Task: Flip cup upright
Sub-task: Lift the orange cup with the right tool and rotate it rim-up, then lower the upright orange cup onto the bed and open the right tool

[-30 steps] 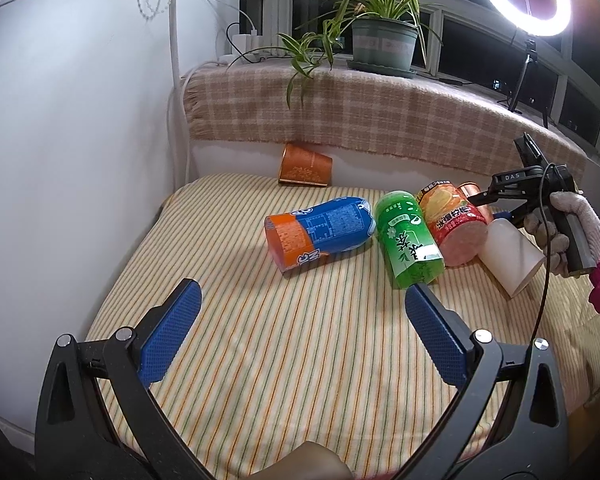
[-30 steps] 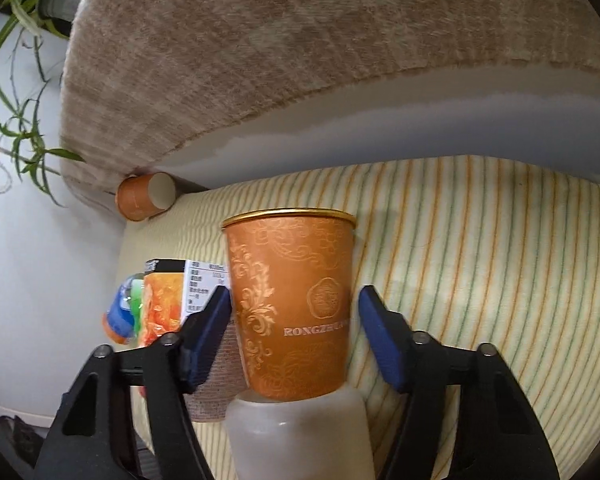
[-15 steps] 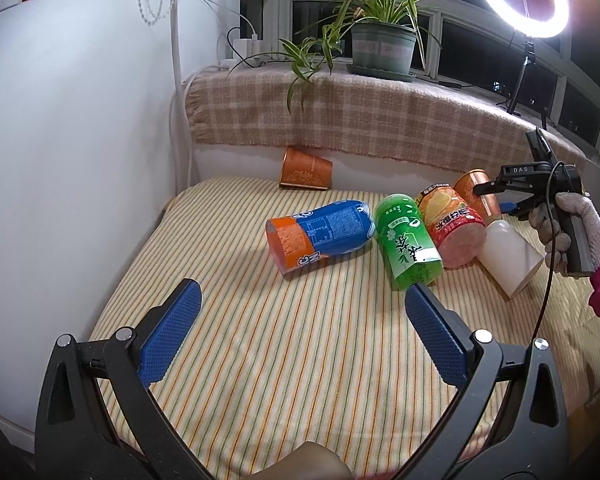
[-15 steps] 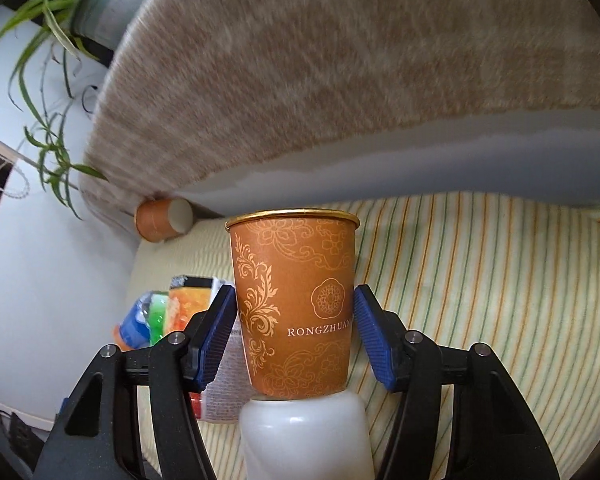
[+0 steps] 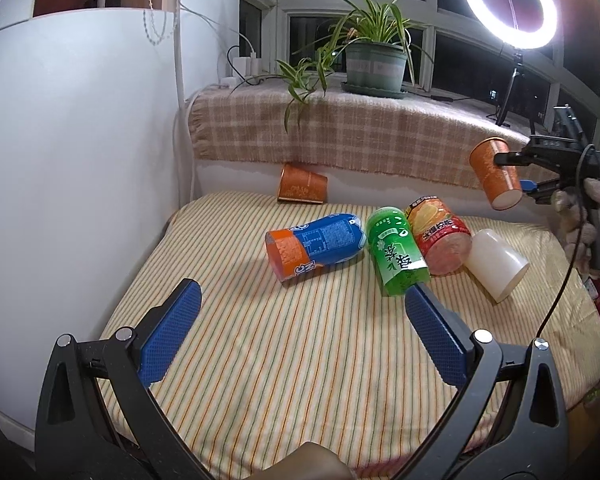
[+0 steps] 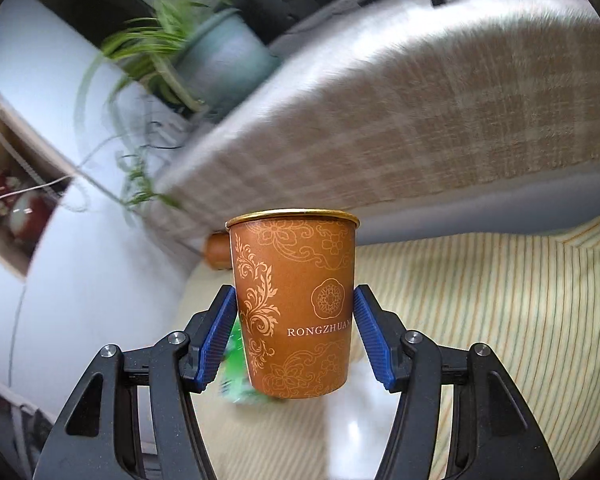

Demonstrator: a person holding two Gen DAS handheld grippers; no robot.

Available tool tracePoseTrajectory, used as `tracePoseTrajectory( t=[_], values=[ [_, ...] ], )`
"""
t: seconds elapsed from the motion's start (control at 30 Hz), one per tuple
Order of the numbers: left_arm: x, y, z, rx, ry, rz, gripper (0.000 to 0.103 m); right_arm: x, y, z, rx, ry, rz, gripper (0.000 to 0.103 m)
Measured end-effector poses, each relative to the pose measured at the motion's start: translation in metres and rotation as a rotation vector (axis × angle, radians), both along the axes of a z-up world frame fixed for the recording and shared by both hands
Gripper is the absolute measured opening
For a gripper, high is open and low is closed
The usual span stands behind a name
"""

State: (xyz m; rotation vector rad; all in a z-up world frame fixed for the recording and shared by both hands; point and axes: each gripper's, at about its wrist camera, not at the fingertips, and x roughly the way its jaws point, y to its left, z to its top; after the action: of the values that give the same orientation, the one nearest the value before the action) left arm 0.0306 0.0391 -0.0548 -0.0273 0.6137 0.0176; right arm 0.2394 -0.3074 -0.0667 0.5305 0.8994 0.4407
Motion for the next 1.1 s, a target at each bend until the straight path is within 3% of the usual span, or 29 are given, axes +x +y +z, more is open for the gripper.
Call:
tracePoseTrajectory(
  t=[0.33, 0.6, 0.87, 1.1],
  values=[
    [-0.013, 0.004, 0.004, -0.037, -0.010, -0.027, 0.103, -0.083, 0.033, 0.012, 0.099, -0.007, 0.067, 0.059],
    [-0.018, 0.007, 0.000, -0.099, 0.022, -0.070, 0.103, -0.128, 0.067, -0.030, 0.177, 0.131, 0.101, 0.059],
    [-0.011, 0.011, -0.019, -0.181, 0.109, -0.094, 0.103, -0.145, 0.087, -0.085, 0.128, 0.233, 0.039, 0.060],
    [-0.004, 0.008, -0.031, -0.215, 0.155, -0.108, 0.103, -0.144, 0.090, -0.097, 0.036, 0.245, 0.009, 0.065]
  ],
)
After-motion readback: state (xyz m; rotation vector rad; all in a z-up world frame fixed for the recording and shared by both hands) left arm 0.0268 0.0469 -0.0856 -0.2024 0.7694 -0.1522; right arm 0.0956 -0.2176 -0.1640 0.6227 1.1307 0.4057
